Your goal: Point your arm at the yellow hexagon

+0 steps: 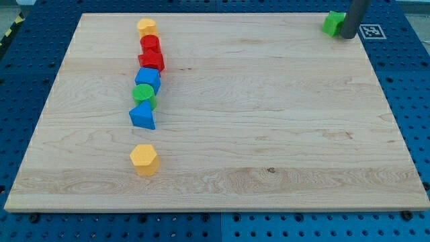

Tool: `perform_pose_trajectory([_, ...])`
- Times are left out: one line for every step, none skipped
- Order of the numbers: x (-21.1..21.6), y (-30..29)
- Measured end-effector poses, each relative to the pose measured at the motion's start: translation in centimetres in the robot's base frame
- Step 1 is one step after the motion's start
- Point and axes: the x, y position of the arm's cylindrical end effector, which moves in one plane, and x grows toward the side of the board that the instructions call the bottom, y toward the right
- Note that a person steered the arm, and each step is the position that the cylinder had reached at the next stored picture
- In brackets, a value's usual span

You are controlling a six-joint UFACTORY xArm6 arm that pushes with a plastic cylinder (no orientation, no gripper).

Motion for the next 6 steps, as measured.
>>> perform_pose_trajectory([3.2,-0.4])
perform_pose_trajectory([13.3,-4.6])
perform_pose_trajectory([23.0,-10.8])
perform_pose_trajectory([28.9,-18.4])
perform_pose_trajectory([29.5,-27.6])
perform_pose_trajectory([28.9,-33.1])
